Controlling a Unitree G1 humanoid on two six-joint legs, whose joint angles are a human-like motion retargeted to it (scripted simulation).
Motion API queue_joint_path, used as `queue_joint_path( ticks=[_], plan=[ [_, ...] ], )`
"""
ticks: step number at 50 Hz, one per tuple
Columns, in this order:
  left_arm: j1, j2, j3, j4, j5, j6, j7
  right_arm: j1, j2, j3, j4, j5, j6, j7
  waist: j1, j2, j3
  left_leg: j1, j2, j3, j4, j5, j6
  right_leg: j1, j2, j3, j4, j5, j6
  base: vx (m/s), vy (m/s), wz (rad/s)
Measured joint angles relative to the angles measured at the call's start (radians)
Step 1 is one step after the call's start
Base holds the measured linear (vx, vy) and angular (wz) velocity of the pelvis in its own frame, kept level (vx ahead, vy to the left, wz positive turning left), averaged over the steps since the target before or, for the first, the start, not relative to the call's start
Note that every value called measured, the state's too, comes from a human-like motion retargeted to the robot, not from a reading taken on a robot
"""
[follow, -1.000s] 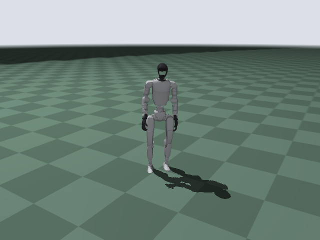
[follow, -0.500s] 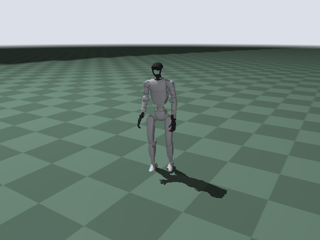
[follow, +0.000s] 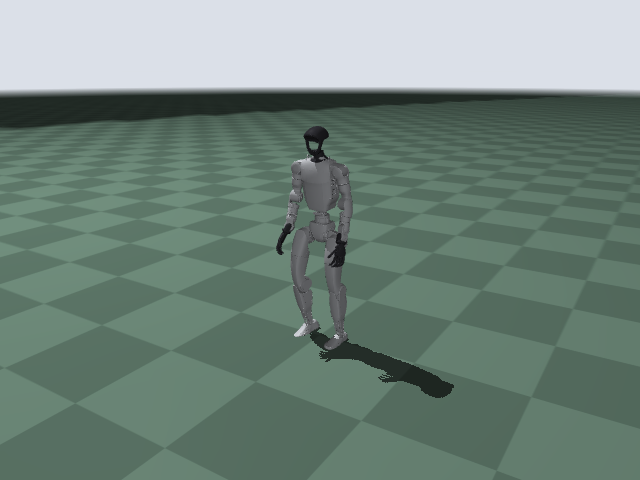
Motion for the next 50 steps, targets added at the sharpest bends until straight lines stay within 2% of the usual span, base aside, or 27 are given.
queue_joint_path(
  ticks=[7, 15, 25, 28, 31, 36, 39, 43, 47, 50],
  plan=[
    [-0.007, -0.01, 0.043, 0.107, 0.006, -0.009, 0.035, 0.004, 0.001, 0.006, 0.006, -0.037, -0.003, -0.005, 0.052, -0.008, -0.008, 0.028, -0.013, 0.017, -0.002, -0.013, -0.002, 0.093, -0.01, -0.013, -0.127, 0.009, 0.043, 0.05, 0.01, -0.11],
    [-0.017, -0.024, 0.072, 0.144, -0.049, 0.004, 0.038, -0.024, -0.004, 0.007, -0.03, -0.035, -0.002, -0.001, 0.04, -0.006, 0.001, 0.036, -0.013, 0.008, 0.008, -0.021, 0.006, 0.121, -0.009, -0.027, -0.15, 0.01, 0.047, 0.0, 0.0, 0.0],
    [0.048, -0.022, 0.144, -0.25, -0.148, -0.014, 0.006, -0.011, -0.011, 0.012, -0.069, -0.014, 0.019, 0.041, 0.076, -0.011, 0.014, 0.045, -0.013, 0.007, 0.014, -0.025, 0.01, 0.14, -0.009, -0.031, -0.163, 0.014, 0.049, 0.0, 0.0, 0.0],
    [0.05, -0.017, 0.132, -0.335, -0.159, -0.015, -0.004, -0.009, -0.01, 0.02, -0.062, -0.002, 0.025, 0.046, 0.083, -0.012, 0.014, 0.045, -0.012, 0.009, 0.014, -0.025, 0.01, 0.139, -0.008, -0.032, -0.162, 0.016, 0.048, 0.0, 0.0, 0.0],
    [0.062, -0.009, 0.105, -0.405, -0.137, -0.019, -0.016, 0.005, -0.011, 0.023, -0.06, -0.01, 0.012, 0.039, 0.079, -0.016, -0.024, 0.013, -0.012, 0.011, 0.014, -0.017, 0.012, 0.102, -0.009, -0.03, -0.155, 0.021, 0.046, 0.0, 0.0, 0.0],
    [0.033, 0.022, 0.044, -0.551, -0.117, -0.008, -0.019, 0.012, -0.022, 0.025, -0.086, 0.009, 0.021, 0.039, 0.062, -0.012, -0.024, 0.01, -0.009, 0.01, 0.008, -0.015, 0.012, 0.096, -0.006, -0.034, -0.152, 0.024, 0.042, 0.0, 0.0, 0.0],
    [-0.04, 0.049, 0.002, -0.663, -0.097, 0.003, 0.017, 0.008, -0.035, 0.028, -0.109, 0.036, 0.04, 0.039, 0.052, -0.002, 0.014, 0.039, -0.005, 0.008, 0.004, -0.021, 0.011, 0.126, -0.002, -0.039, -0.156, 0.024, 0.042, 0.0, 0.0, 0.0],
    [-0.203, 0.074, -0.039, -0.801, 0.008, 0.025, 0.115, 0.014, -0.052, 0.025, -0.127, 0.04, 0.05, 0.029, 0.034, 0.015, 0.019, 0.046, -0.001, 0.009, 0.004, -0.023, 0.011, 0.13, 0.001, -0.039, -0.153, 0.027, 0.04, 0.0, 0.0, 0.0],
    [-0.46, 0.083, -0.052, -0.861, 0.134, 0.079, 0.24, 0.013, -0.062, 0.016, -0.123, 0.033, 0.064, 0.024, 0.004, 0.031, 0.011, 0.049, 0.001, 0.017, 0.007, -0.025, 0.007, 0.129, 0.003, -0.034, -0.146, 0.027, 0.035, 0.0, 0.0, 0.0],
    [-0.697, 0.095, -0.055, -0.821, 0.201, 0.133, 0.293, 0.006, -0.068, 0.008, -0.113, 0.026, 0.078, 0.042, -0.029, 0.043, 0.003, 0.054, 0.003, 0.028, 0.011, -0.026, 0.005, 0.128, 0.005, -0.024, -0.142, 0.028, 0.032, 0.01, 0.0, -0.16]
  ],
)
